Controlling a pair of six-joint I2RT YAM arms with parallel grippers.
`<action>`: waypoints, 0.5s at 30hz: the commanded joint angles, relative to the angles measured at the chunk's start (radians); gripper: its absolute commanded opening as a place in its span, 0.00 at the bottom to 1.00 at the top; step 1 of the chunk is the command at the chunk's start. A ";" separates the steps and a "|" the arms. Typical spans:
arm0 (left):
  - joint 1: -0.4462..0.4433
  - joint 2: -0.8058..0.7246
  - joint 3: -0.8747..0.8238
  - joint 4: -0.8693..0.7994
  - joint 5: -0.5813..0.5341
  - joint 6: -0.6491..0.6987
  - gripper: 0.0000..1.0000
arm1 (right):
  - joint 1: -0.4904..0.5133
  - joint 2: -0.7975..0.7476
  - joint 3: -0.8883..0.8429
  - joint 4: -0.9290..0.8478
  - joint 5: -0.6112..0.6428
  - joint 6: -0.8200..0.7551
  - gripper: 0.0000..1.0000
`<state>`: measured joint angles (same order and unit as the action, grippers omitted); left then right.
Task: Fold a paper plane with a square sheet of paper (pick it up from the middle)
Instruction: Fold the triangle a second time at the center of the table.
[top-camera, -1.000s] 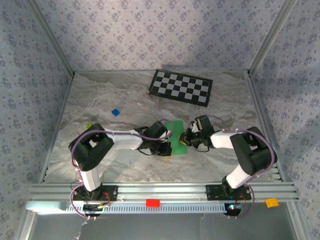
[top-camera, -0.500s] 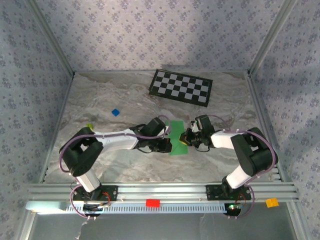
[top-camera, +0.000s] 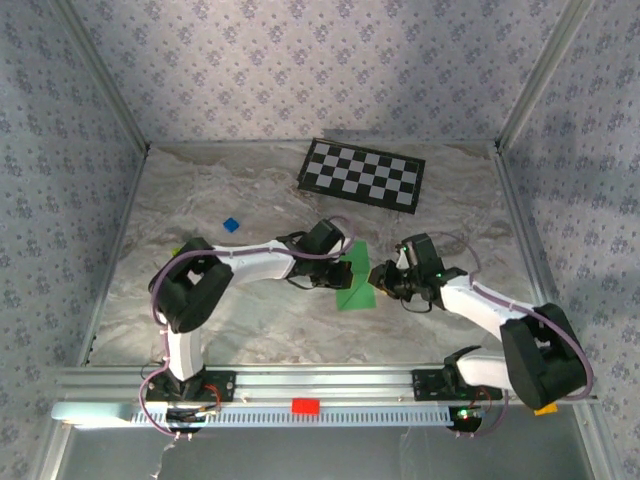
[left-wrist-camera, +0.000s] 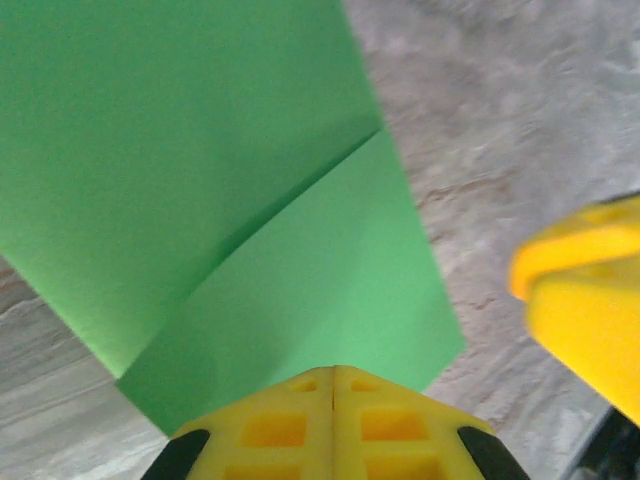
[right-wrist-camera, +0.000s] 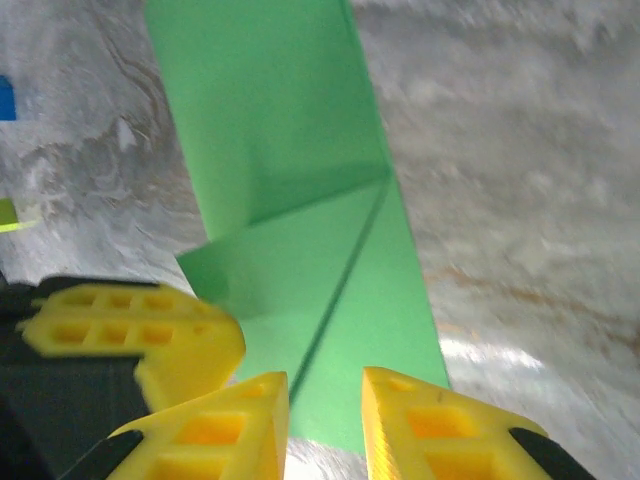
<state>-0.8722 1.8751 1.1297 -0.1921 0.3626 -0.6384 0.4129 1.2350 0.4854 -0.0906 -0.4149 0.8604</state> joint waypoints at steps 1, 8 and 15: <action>0.020 0.008 0.006 -0.014 -0.022 0.014 0.06 | 0.019 -0.041 -0.032 -0.086 0.024 0.033 0.28; 0.026 0.029 0.003 -0.024 -0.041 0.034 0.06 | 0.058 -0.029 -0.035 -0.100 0.019 0.050 0.32; 0.026 0.031 -0.056 -0.004 -0.042 0.028 0.05 | 0.081 0.019 -0.016 -0.113 0.034 0.051 0.36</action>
<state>-0.8478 1.8870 1.0969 -0.1871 0.3267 -0.6250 0.4839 1.2362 0.4541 -0.1612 -0.4057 0.8978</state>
